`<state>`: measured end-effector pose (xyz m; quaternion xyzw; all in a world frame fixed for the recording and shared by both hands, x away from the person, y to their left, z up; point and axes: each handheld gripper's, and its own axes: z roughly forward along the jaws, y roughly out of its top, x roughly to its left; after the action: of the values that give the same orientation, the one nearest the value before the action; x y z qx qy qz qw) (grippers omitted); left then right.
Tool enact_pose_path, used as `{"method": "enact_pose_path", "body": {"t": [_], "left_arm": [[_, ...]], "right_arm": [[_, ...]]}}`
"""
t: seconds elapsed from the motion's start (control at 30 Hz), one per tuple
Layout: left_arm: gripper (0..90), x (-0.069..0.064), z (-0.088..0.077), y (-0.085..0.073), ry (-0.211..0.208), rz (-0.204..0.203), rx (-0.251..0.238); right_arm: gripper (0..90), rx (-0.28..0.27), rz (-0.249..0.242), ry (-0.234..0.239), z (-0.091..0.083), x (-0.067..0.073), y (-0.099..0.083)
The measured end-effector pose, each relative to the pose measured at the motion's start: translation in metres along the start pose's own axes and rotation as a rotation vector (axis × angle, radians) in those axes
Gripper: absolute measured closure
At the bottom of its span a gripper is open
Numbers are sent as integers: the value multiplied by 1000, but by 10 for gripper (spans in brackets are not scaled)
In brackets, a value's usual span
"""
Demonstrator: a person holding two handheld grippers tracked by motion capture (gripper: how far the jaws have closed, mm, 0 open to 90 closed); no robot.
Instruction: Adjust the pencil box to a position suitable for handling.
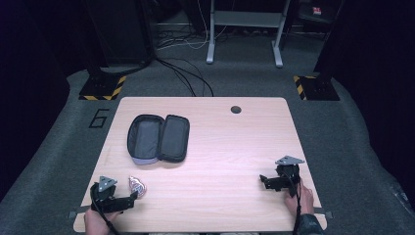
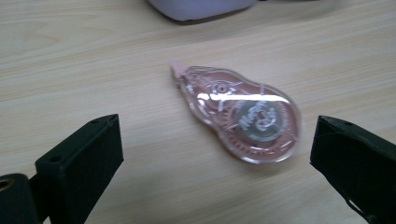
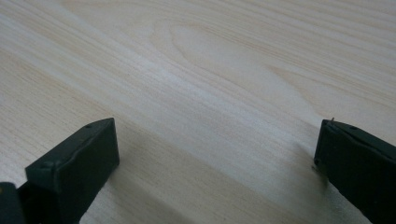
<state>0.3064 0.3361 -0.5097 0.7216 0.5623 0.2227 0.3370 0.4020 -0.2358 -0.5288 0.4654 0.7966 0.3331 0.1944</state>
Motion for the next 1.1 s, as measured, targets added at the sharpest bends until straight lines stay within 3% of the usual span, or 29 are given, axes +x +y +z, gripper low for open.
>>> {"method": "enact_pose_path", "body": {"t": [0.1,0.23,0.37,0.47,0.5,0.8,1.0,1.1], "left_arm": [[36,-9,5,3,-35,22,26],[67,-18,11,6,-39,38,19],[95,-19,17,10,-36,45,27],[124,-19,21,11,-57,34,22],[132,-18,22,11,-58,46,42],[220,-22,31,11,-27,62,51],[378,-22,30,11,-33,72,35],[385,-22,30,12,-36,83,42]], "right_arm": [[0,0,0,1,0,0,0],[0,0,1,1,0,0,0],[0,0,1,2,0,0,0],[0,0,0,1,0,0,0],[0,0,-1,-1,0,0,0],[0,1,-1,3,0,0,0],[0,0,-1,3,0,0,0],[0,1,-1,4,0,0,0]]}}
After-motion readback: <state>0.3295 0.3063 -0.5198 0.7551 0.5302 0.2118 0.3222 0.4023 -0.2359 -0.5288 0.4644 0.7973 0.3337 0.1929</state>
